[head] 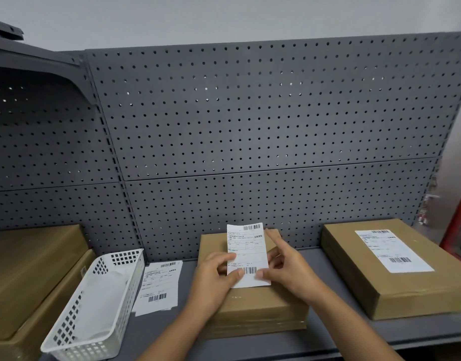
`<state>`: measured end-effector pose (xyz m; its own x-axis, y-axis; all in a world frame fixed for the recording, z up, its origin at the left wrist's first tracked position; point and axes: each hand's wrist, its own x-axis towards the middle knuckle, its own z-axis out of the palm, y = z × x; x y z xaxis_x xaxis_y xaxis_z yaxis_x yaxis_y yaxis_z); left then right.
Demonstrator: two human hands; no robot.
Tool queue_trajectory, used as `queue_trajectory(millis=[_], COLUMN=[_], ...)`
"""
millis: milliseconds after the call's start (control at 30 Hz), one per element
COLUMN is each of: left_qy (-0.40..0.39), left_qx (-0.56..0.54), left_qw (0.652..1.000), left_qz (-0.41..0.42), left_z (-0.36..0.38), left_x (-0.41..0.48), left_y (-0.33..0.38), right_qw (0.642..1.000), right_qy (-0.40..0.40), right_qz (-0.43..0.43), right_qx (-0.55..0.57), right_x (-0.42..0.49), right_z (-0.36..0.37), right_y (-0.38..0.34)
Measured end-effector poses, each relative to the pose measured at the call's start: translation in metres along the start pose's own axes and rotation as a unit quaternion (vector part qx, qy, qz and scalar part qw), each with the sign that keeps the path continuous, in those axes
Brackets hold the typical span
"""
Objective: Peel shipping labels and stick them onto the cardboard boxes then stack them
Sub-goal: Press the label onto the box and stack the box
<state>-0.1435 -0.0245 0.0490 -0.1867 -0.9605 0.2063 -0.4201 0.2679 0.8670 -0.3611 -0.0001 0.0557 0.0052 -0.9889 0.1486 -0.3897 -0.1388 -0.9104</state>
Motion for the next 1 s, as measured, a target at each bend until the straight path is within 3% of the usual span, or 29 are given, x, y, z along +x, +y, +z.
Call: queue_trajectory(millis=[433, 700, 900, 1000], left_qy=[-0.025, -0.002, 0.022, 0.018], left_qx=[0.008, 0.025, -0.018, -0.002], left_qw=[1.000, 1.000, 0.999, 0.999], left_qz=[-0.018, -0.002, -0.041, -0.040], left_z=[0.004, 0.007, 0.008, 0.008], left_x=[0.006, 0.004, 0.011, 0.013], left_y=[-0.016, -0.019, -0.021, -0.024], right_qw=[0.997, 0.988, 0.991, 0.986], right_qy=[-0.007, -0.019, 0.025, 0.043], right_qz=[-0.030, -0.018, -0.049, -0.045], right_qx=[-0.078, -0.154, -0.118, -0.154], right_x=[-0.003, -0.003, 0.002, 0.005], right_z=[0.009, 0.013, 0.018, 0.029], right_y=[0.001, 0.013, -0.001, 0.004])
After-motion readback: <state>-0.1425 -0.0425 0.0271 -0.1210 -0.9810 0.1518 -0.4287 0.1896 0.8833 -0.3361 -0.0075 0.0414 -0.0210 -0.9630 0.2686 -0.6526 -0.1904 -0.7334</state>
